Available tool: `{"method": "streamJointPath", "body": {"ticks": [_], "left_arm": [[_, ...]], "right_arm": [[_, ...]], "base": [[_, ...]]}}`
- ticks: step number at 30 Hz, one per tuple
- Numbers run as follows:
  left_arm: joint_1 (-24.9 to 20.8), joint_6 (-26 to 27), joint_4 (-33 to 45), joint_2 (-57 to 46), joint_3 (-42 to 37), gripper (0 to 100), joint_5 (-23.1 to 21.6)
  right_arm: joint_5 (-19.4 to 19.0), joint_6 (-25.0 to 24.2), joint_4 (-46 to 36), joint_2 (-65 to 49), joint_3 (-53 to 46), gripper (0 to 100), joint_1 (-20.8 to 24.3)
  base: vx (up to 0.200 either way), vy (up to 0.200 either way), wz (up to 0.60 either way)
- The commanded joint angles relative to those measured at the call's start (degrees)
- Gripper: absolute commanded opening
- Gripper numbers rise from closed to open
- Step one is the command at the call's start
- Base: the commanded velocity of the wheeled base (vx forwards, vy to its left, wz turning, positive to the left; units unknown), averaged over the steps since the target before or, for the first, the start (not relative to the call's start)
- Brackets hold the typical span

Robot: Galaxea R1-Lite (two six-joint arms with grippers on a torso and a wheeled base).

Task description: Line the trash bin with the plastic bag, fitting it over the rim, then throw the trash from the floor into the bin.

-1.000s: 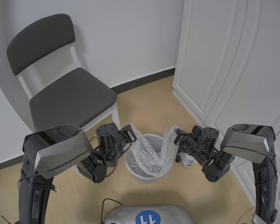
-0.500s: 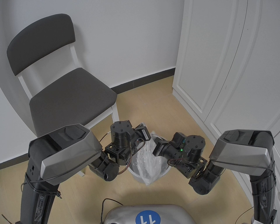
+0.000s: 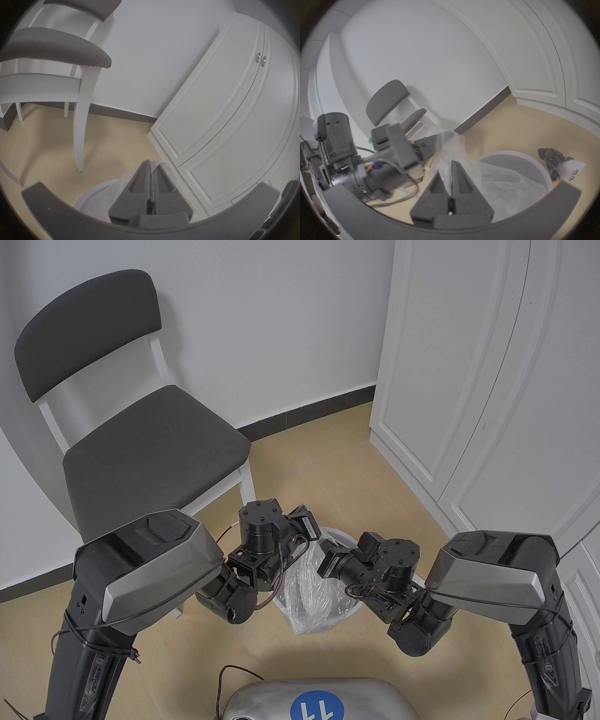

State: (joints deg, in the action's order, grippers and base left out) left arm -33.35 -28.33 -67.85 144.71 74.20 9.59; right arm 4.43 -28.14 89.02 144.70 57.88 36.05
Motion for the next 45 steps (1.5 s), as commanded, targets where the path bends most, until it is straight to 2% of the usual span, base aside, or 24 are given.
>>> {"method": "streamJointPath", "body": {"ticks": [1, 9, 27, 32, 35, 42, 45], "left_arm": [[1.3, -0.1, -0.2, 0.1, 0.4, 0, 0.3], [2.5, -0.8, -0.5, -1.5, 0.2, 0, 0.6], [2.6, -0.1, -2.5, -0.6, -0.6, 0, 1.5], [2.2, 1.5, -5.0, 0.1, -2.6, 0, 1.5], [1.6, 3.5, -9.2, 1.1, -4.8, 0, 1.4], [1.4, 4.3, -10.0, 0.4, -7.8, 0, 1.6], [1.6, 9.0, -10.2, -1.6, -13.1, 0, 1.4]], "right_arm": [[0.1, 0.0, 1.0, 4.8, 4.6, 0, -2.8], [0.2, 0.2, 1.0, 3.7, 7.8, 0, -5.8], [0.6, 1.8, 1.0, 5.7, 10.8, 0, -6.0], [0.6, 2.1, 1.0, 6.4, 10.0, 0, -5.8], [0.4, 4.1, 1.0, 7.3, 9.5, 0, -5.8], [-0.2, 4.7, 1.0, 5.3, 5.6, 0, -6.5], [-3.2, 7.4, 1.0, 2.8, 1.0, 0, -8.2]], "base": [[0.0, 0.0, 0.0], [0.0, 0.0, 0.0], [0.0, 0.0, 0.0], [0.0, 0.0, 0.0], [0.0, 0.0, 0.0], [0.0, 0.0, 0.0], [0.0, 0.0, 0.0]]}}
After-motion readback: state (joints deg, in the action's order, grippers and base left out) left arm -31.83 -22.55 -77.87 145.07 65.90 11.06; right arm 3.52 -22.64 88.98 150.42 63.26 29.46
